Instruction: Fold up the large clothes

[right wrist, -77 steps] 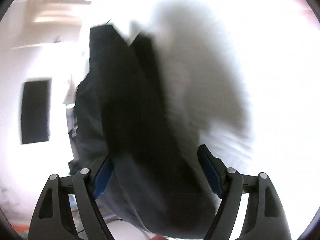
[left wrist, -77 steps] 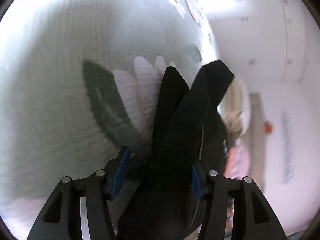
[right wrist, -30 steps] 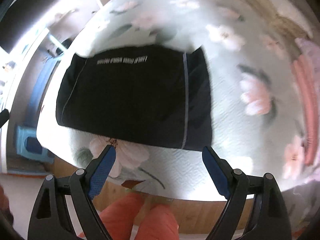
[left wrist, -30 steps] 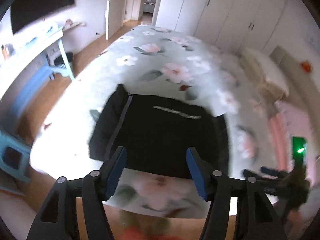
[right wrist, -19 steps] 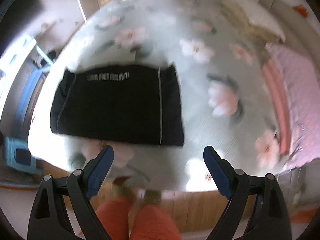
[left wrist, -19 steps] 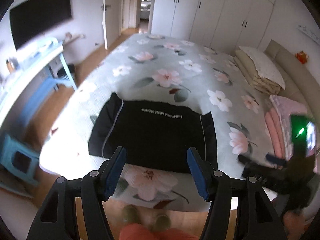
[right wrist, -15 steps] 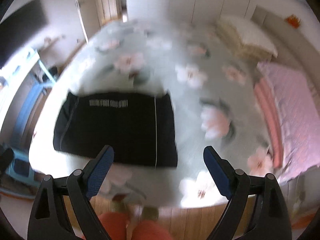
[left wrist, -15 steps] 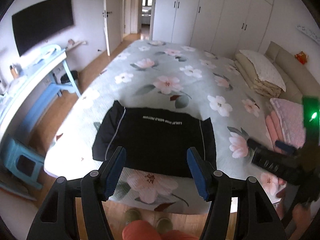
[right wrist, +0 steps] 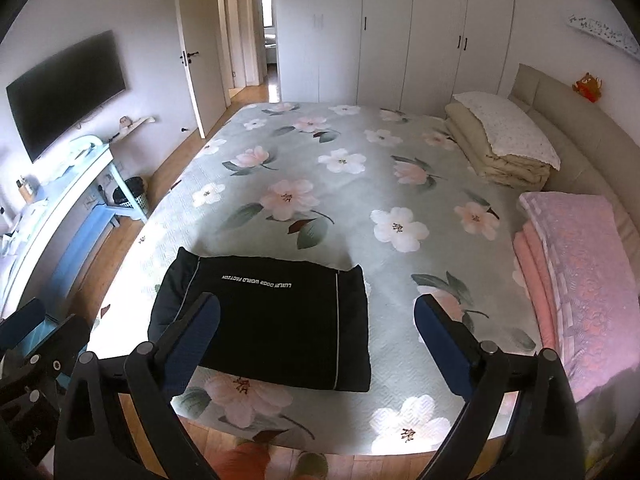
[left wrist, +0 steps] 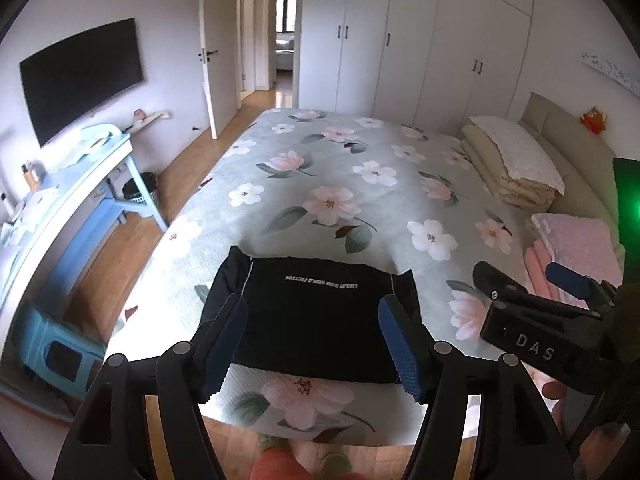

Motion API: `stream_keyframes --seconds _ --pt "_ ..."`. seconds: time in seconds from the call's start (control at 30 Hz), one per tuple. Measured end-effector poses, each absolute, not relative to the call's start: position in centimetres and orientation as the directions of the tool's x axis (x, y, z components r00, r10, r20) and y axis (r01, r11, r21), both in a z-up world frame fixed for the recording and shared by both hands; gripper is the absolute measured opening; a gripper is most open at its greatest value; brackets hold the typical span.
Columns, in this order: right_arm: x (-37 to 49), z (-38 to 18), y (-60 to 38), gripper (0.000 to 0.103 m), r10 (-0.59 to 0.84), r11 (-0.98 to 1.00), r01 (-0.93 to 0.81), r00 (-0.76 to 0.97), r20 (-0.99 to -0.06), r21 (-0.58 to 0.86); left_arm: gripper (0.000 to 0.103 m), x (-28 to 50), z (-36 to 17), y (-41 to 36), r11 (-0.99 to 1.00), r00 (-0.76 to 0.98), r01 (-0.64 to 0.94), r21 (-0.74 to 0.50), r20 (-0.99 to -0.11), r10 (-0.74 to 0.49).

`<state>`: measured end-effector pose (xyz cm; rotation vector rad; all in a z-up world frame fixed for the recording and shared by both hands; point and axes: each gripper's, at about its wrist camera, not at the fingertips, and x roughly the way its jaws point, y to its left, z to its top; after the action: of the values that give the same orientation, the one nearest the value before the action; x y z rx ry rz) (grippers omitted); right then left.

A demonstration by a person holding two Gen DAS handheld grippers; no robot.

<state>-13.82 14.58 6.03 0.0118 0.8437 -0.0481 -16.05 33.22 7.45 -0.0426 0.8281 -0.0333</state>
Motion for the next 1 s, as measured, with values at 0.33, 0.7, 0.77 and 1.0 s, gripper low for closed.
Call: stream_keyframes --seconds 0.33,0.7,0.77,1.0 --pt "-9.8 3.7 17.1 0.098 -0.065 0.995 0.096 0.577 -0.814 -0.011 0.070 -9.9 5.8 37.2 0.999 0.614 0.015 -0.041 -0.789 -0.042" --pt "-6.9 2.1 18.7 0.098 -0.054 0.992 0.128 0.508 -0.860 0.014 0.070 -5.5 3.2 38.9 0.995 0.512 0.066 -0.074 -0.853 -0.098" --pt "-6.7 2.0 19.2 0.098 -0.059 0.991 0.130 0.504 -0.862 0.008 0.070 -5.3 3.0 39.1 0.995 0.509 0.070 -0.064 -0.856 -0.091" --pt "-6.3 1.0 20.3 0.098 -0.068 0.991 0.137 0.483 -0.873 -0.001 0.070 -4.7 1.9 40.1 0.994 0.482 0.080 -0.074 -0.870 -0.104"
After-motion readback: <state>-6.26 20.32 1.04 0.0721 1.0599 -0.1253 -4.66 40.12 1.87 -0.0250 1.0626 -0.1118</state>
